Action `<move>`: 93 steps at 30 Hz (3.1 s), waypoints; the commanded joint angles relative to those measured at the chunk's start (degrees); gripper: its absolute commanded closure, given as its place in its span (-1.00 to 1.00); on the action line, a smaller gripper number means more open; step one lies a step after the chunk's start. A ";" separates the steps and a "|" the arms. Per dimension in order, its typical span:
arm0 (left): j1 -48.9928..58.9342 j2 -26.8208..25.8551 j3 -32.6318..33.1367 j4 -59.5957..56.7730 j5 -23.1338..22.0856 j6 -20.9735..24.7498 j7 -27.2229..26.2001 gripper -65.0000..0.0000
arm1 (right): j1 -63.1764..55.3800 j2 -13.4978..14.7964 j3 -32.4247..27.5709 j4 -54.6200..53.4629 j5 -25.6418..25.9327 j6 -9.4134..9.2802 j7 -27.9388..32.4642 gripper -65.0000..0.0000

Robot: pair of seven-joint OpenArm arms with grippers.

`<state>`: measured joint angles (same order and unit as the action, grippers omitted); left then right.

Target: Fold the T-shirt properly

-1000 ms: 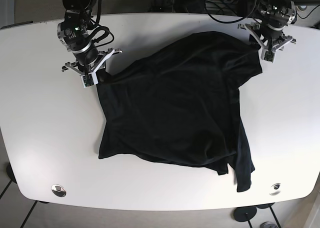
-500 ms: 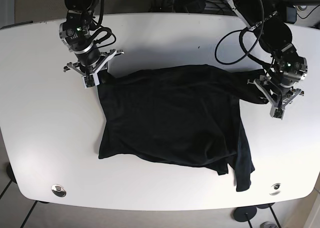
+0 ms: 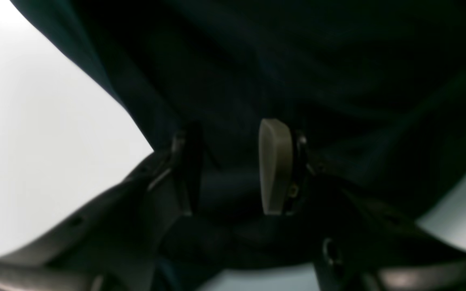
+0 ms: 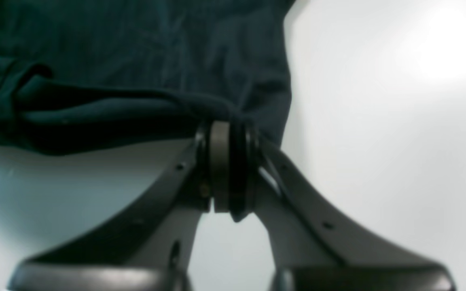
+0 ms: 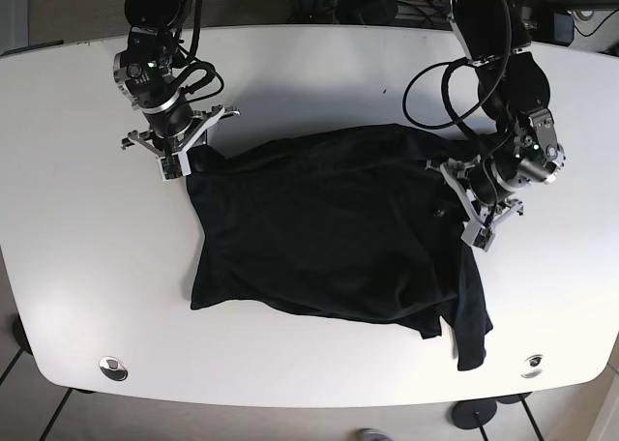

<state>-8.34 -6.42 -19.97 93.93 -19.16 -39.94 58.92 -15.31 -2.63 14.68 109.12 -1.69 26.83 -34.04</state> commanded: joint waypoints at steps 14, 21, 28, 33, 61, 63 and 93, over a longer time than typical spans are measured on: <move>-13.51 -0.57 6.91 -29.80 13.40 23.64 -33.46 0.02 | 2.08 0.04 0.14 0.99 0.51 -0.32 1.56 0.94; -13.33 -3.12 6.91 -30.33 13.49 29.70 -37.16 0.00 | 1.99 0.04 0.14 0.99 0.42 -0.32 1.56 0.94; -14.39 -4.27 9.46 -38.06 13.40 29.70 -40.06 0.00 | 2.08 0.04 -0.04 0.99 0.42 -0.32 1.56 0.94; -14.47 -4.18 13.24 -39.73 13.05 29.70 -42.26 0.00 | 1.82 0.04 0.05 1.08 0.42 -0.32 1.56 0.94; 38.27 -2.07 -1.97 20.14 -15.08 29.70 -28.45 1.00 | 9.20 5.67 6.29 -8.77 0.42 2.23 1.65 0.94; 41.88 -1.80 -3.29 20.14 -17.99 29.61 -28.45 1.00 | 8.59 5.58 6.29 -9.03 0.42 3.72 1.65 0.94; 4.87 -11.56 -4.69 -6.06 -0.40 29.70 -19.14 0.02 | 8.06 3.38 5.76 -9.03 0.51 4.25 1.65 0.94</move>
<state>-3.18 -17.02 -23.22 85.84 -18.72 -10.09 41.01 -7.92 0.21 20.32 99.20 -1.74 31.11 -33.63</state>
